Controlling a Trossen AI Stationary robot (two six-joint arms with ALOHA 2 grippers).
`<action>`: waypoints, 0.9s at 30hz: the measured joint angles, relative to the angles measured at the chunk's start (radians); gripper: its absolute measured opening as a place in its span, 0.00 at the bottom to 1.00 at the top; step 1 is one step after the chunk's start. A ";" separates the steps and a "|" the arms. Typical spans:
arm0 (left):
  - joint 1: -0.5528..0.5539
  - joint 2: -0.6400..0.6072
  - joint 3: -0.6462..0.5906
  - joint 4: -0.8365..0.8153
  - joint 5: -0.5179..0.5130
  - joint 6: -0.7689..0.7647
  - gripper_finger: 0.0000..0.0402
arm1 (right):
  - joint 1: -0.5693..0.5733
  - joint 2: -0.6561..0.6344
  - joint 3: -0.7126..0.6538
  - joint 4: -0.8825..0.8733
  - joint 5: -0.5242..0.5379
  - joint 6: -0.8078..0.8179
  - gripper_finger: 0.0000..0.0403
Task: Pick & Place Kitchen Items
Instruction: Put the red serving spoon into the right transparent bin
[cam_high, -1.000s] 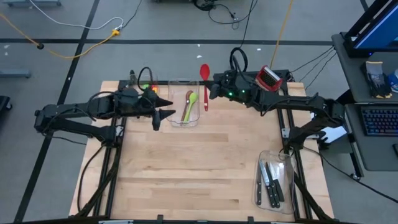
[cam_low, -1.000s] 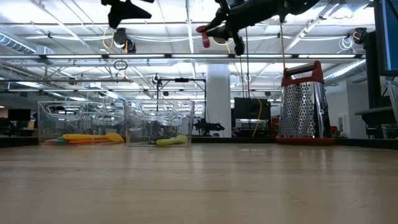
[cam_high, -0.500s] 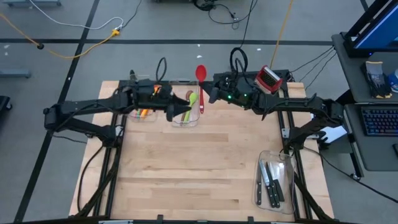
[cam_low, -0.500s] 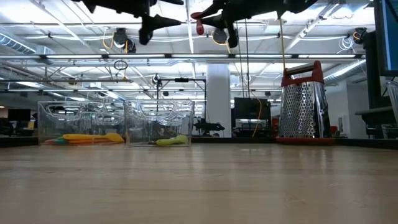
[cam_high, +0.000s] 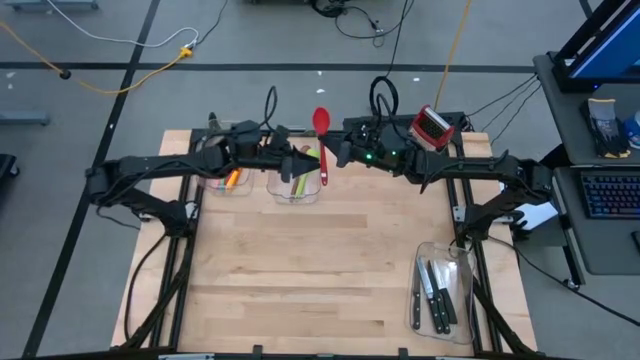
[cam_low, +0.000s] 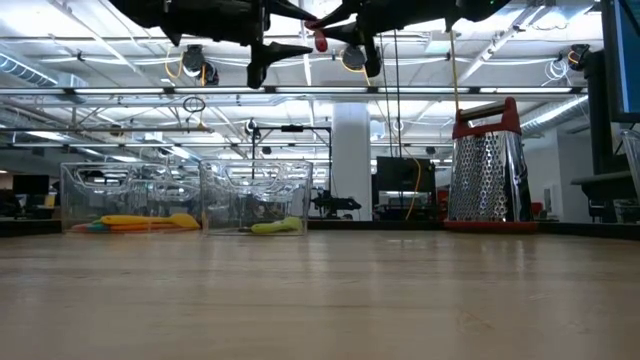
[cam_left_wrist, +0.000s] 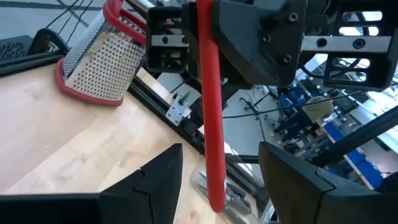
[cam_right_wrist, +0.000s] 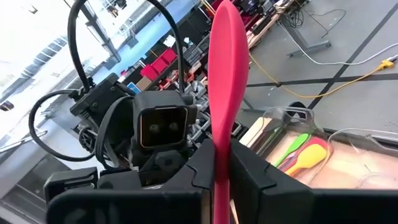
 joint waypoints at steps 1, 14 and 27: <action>0.001 0.006 0.000 0.009 -0.001 0.000 0.53 | 0.000 0.000 0.000 0.000 0.000 0.001 0.04; 0.000 0.062 0.000 0.099 -0.001 -0.023 0.53 | 0.002 0.030 0.000 0.006 -0.001 0.051 0.04; 0.017 0.061 0.000 0.067 0.077 0.008 0.15 | 0.006 0.060 0.001 0.056 0.000 0.056 0.04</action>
